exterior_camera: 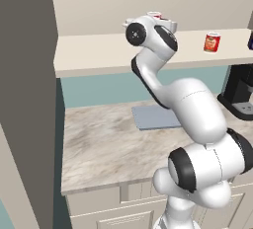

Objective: Stack two cans on top of the other two cans in the cabinet.

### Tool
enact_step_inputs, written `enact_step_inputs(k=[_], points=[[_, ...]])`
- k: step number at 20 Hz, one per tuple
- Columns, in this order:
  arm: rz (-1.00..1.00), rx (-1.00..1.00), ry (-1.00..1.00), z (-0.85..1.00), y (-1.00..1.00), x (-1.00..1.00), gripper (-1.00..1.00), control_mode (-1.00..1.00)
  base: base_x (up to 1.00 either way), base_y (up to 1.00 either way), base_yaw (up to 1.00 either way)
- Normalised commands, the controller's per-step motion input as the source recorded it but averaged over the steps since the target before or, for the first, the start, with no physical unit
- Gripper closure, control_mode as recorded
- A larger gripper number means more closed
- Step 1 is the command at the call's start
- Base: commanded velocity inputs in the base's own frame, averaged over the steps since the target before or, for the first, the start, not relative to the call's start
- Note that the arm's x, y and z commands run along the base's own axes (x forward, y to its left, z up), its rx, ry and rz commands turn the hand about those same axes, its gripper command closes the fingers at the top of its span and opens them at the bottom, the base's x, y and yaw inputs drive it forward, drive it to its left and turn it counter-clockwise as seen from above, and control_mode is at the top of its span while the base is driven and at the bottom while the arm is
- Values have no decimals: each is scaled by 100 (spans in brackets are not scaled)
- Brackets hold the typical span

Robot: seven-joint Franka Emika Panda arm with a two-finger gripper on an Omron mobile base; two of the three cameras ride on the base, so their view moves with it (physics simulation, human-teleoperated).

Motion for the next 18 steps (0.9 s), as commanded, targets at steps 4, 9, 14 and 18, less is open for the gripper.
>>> enact_step_inputs(k=[4, 9, 14, 18], points=[[0, 0, 0, -7, 6, 8, 100, -100, 0, 0, 0], [0, 0, 0, -10, 3, 4, 100, -100, 0, 0, 0], [0, 1, 0, -13, 0, 1, 100, -100, 0, 0, 0], [0, 0, 0, -9, 0, 0, 100, -100, 0, 0, 0]])
